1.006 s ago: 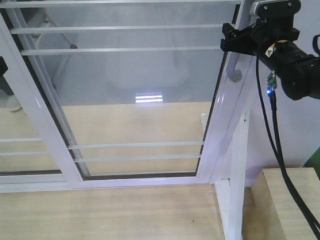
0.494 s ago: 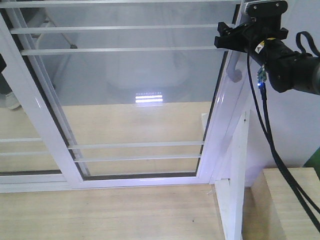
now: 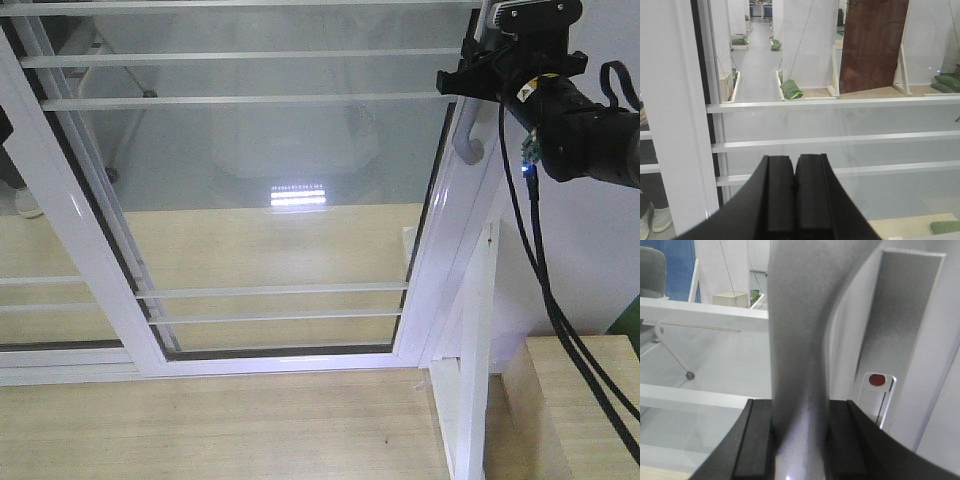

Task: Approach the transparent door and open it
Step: 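Grip the handle with the right gripper and slide the door open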

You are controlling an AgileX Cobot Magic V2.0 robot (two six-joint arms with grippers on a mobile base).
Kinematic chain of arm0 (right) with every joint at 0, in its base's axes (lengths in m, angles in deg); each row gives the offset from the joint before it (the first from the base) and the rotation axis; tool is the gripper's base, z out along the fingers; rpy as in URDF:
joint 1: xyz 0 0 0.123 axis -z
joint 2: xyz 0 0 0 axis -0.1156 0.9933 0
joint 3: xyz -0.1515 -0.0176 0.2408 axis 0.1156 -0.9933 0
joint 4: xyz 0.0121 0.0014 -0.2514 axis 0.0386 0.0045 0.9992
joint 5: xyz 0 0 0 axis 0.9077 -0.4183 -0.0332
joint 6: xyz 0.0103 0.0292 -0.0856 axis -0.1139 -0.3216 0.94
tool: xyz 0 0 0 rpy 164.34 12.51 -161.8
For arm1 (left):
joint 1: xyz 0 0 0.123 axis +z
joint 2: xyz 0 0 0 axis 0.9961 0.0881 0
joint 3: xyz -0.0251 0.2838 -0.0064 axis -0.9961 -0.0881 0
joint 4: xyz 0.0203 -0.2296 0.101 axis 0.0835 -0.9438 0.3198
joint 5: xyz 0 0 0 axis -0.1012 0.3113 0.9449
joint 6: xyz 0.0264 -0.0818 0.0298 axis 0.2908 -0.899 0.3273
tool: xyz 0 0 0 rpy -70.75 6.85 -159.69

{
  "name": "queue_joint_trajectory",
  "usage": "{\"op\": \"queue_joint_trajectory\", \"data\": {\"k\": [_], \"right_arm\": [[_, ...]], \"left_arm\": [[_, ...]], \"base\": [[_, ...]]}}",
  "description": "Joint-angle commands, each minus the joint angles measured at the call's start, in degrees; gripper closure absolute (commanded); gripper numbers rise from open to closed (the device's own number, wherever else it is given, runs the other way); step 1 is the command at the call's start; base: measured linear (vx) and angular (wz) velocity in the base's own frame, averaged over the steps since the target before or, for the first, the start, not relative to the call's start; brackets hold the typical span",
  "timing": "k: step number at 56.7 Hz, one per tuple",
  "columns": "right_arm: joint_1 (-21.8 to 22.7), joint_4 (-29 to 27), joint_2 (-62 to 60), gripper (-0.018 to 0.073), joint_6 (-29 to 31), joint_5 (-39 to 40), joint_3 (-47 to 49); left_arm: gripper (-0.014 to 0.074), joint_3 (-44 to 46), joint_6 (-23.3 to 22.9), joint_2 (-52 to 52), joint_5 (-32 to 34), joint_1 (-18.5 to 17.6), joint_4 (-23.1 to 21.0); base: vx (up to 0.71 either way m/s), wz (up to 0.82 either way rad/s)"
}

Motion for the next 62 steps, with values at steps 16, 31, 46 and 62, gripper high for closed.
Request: {"op": "queue_joint_trajectory", "data": {"k": [16, 31, 46, 62], "right_arm": [[-5.23, 3.7, -2.75, 0.0568, -2.38, 7.15, 1.9], [-11.28, 3.84, -2.75, 0.0568, -2.12, 8.5, 1.9], [-16.21, 3.84, -2.75, 0.0568, -2.12, 9.82, 1.9], [-22.54, 4.34, -2.75, 0.0568, -2.12, 13.09, 1.9]], "left_arm": [[0.0558, 2.13, -0.32, -0.71, 5.14, -0.28, -0.41], [0.0558, 2.13, -0.32, -0.71, 5.14, -0.28, -0.41], [0.0558, 2.13, -0.32, -0.71, 5.14, -0.28, -0.41], [0.0558, 2.13, -0.32, -0.71, 5.14, -0.28, -0.41]], "base": [[0.0, 0.0], [0.0, 0.0], [0.0, 0.0], [0.0, 0.01]]}}
